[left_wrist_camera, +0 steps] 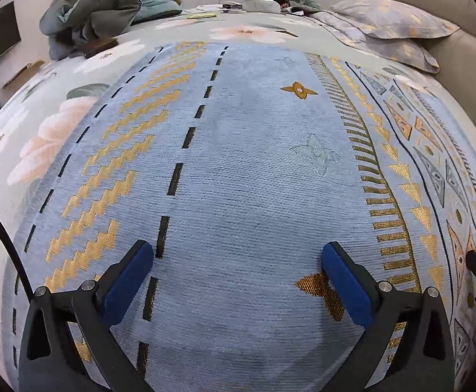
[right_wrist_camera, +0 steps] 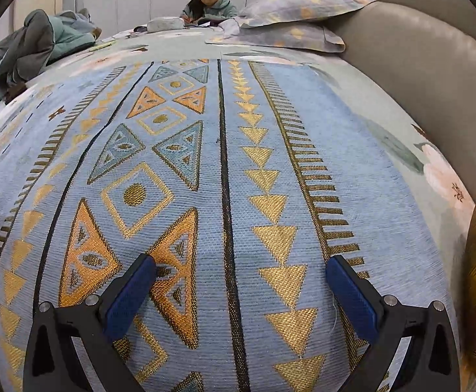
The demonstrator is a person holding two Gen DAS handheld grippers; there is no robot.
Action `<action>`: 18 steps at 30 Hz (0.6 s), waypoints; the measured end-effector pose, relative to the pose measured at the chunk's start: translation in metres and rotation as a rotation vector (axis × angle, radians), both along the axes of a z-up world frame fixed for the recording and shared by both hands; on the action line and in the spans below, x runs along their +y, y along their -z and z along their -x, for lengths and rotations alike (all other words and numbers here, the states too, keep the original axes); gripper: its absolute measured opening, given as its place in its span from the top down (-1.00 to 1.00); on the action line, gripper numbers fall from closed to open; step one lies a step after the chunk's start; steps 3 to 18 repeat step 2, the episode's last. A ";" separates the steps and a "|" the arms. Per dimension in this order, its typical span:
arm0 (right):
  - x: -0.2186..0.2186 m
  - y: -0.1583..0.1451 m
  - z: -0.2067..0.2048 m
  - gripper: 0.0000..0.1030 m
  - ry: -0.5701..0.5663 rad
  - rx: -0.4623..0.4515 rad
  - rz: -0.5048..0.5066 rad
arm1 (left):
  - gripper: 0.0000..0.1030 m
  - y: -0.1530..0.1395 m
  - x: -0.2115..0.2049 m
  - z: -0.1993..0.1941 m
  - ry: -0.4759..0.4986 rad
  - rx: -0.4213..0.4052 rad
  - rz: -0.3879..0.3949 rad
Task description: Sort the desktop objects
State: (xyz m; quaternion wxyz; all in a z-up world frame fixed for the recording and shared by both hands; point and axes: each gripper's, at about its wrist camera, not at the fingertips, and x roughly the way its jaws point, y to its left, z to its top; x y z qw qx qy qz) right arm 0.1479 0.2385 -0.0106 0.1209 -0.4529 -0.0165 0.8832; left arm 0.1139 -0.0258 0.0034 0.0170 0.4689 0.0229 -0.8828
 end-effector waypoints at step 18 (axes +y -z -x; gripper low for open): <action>0.000 0.000 0.000 -1.00 0.000 0.000 0.000 | -1.00 0.001 0.002 -0.001 0.001 0.000 0.007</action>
